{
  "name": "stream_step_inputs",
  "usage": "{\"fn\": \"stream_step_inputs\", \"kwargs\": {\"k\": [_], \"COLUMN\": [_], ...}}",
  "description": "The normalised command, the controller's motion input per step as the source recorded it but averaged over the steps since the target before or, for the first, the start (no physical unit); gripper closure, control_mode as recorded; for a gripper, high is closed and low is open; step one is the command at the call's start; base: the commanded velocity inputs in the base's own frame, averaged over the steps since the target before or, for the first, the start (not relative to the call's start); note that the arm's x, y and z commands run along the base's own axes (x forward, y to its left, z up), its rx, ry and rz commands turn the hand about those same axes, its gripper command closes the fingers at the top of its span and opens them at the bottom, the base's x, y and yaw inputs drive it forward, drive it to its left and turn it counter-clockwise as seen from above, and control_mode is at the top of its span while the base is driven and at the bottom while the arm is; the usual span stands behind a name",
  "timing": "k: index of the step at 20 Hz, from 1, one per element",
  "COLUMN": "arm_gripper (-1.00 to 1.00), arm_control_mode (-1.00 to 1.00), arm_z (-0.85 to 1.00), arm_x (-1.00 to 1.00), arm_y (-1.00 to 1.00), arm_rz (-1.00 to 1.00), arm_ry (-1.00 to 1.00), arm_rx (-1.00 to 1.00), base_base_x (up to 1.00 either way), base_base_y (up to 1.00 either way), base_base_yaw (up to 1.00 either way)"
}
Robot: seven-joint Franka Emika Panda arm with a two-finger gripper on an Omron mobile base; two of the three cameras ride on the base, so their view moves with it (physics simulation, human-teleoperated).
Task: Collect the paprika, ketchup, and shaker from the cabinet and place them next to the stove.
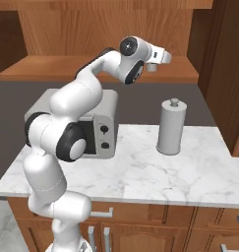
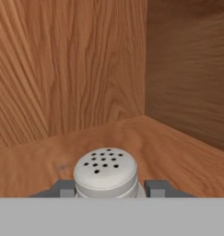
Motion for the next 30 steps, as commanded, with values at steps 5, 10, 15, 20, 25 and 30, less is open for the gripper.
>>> {"fn": "stream_step_inputs", "kwargs": {"k": [5, 10, 15, 20, 25, 30], "arm_gripper": [1.0, 1.0, 1.0, 1.0, 1.0, 1.0], "arm_control_mode": [-1.0, -1.0, -1.0, -1.0, -1.0, -1.0], "arm_z": [0.0, 0.0, -0.01, -0.06, -0.02, -0.09], "arm_x": [0.0, -0.01, -0.13, -0.4, -0.87, -1.0], "arm_y": [0.0, -0.02, -0.07, -0.2, -0.33, -0.11], "arm_rz": [0.0, 0.0, -0.01, -0.02, -0.02, -0.01], "arm_ry": [0.0, 0.0, 0.0, -0.02, -0.07, -0.06], "arm_rx": [0.0, 0.0, 0.0, 0.02, 0.04, 0.0], "base_base_x": [0.0, 0.0, 0.0, 0.0, 0.0, 0.0], "base_base_y": [0.0, 0.0, 0.0, 0.0, 0.0, 0.0], "base_base_yaw": [0.0, 0.0, 0.0, 0.0, 0.0, 0.0]}}
